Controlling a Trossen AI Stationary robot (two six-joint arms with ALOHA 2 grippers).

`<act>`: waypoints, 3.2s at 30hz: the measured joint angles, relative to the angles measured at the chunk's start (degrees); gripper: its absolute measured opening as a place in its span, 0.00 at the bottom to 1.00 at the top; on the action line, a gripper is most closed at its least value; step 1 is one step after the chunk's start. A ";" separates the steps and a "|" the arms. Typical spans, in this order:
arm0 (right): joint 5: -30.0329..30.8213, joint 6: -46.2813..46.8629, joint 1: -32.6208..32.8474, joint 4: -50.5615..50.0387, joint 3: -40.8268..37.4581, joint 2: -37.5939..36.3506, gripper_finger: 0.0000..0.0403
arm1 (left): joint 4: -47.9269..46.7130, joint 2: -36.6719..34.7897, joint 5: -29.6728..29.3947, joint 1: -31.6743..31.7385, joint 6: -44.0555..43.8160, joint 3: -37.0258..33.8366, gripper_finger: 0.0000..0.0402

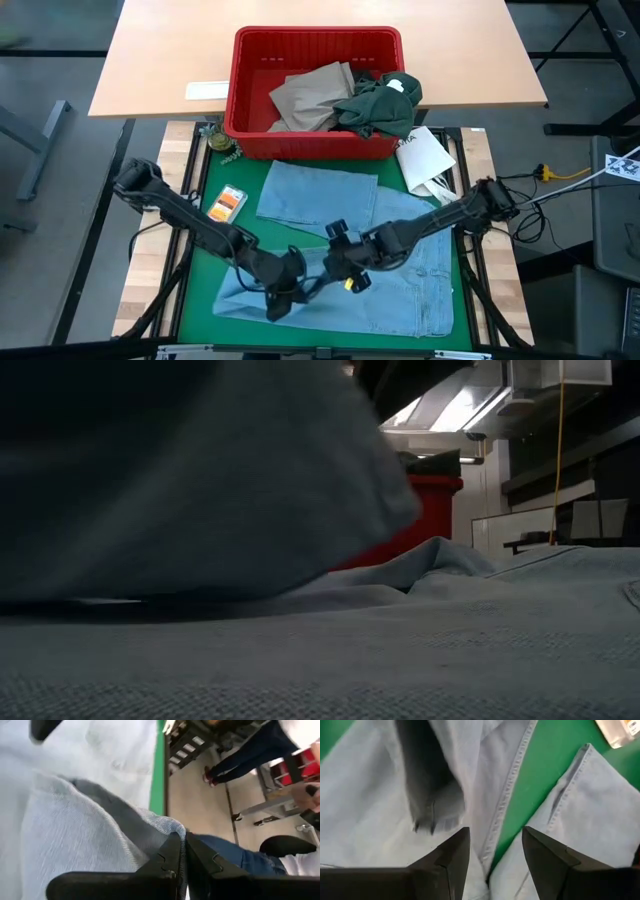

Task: Fold Laundry from Bin
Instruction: Fold the blue pants

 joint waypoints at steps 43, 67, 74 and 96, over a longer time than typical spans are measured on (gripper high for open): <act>-1.25 23.55 8.82 7.02 -4.43 0.00 0.45 | -9.50 5.80 15.29 6.54 19.77 0.00 0.30; 0.88 24.16 11.32 20.35 -19.94 0.02 0.45 | -42.69 5.51 3.87 7.50 27.80 -1.14 0.30; 4.33 24.11 12.15 21.89 -20.02 0.44 0.45 | -42.42 5.53 4.58 7.50 26.56 -4.21 0.30; 10.13 22.99 12.82 30.19 -20.02 7.48 0.25 | -42.10 5.58 5.47 7.34 24.64 -7.78 0.15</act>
